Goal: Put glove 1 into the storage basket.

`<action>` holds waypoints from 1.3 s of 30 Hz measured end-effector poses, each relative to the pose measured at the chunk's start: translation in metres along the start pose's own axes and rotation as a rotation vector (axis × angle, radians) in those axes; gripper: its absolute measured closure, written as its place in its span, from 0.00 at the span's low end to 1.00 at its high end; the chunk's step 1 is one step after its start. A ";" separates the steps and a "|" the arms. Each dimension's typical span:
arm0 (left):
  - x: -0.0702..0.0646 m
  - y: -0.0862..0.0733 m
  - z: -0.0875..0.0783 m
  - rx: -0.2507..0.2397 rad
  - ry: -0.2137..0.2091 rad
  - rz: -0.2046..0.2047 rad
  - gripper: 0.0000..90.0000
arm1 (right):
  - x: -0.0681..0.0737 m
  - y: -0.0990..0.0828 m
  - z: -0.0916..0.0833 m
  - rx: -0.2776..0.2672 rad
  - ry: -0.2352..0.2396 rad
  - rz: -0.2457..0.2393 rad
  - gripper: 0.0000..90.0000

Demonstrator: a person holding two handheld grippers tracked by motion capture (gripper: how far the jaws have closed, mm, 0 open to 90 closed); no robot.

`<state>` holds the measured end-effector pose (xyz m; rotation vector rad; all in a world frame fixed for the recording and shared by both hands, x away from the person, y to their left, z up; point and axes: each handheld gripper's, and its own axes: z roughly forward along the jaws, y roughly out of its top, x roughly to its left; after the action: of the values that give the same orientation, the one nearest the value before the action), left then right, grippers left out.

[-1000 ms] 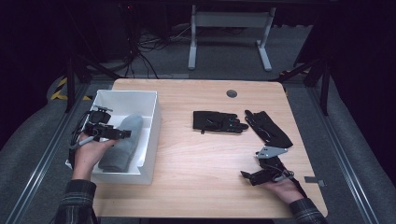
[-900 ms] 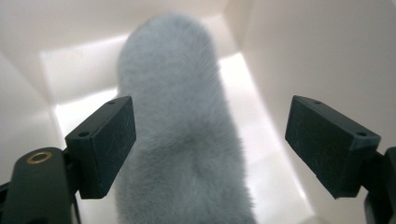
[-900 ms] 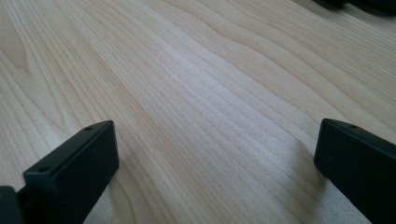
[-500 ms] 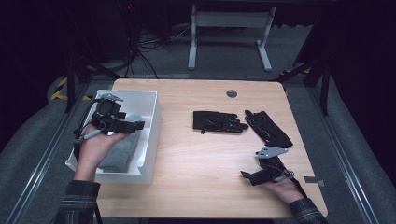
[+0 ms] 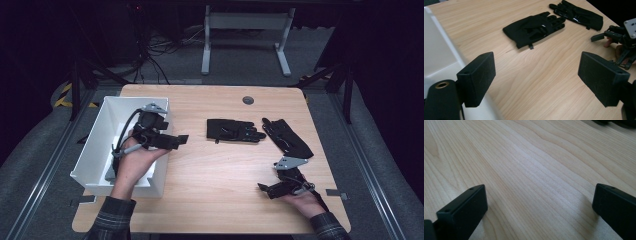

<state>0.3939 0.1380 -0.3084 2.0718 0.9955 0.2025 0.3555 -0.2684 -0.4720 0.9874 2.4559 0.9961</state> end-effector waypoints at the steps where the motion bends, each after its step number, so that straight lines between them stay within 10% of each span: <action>1: -0.004 0.000 0.003 0.004 -0.006 0.007 0.17 | 0.000 0.000 0.000 0.000 -0.001 0.000 0.00; 15: -0.050 -0.021 0.062 0.037 -0.069 0.092 0.17 | 0.000 0.000 0.000 0.000 0.001 0.000 0.00; 39: -0.045 -0.105 0.130 0.131 -0.004 0.217 0.11 | -0.001 0.001 0.000 0.005 0.006 -0.006 0.03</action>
<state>0.3612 0.0660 -0.4619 2.2994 0.7989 0.2500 0.3563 -0.2684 -0.4709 0.9792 2.4661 0.9920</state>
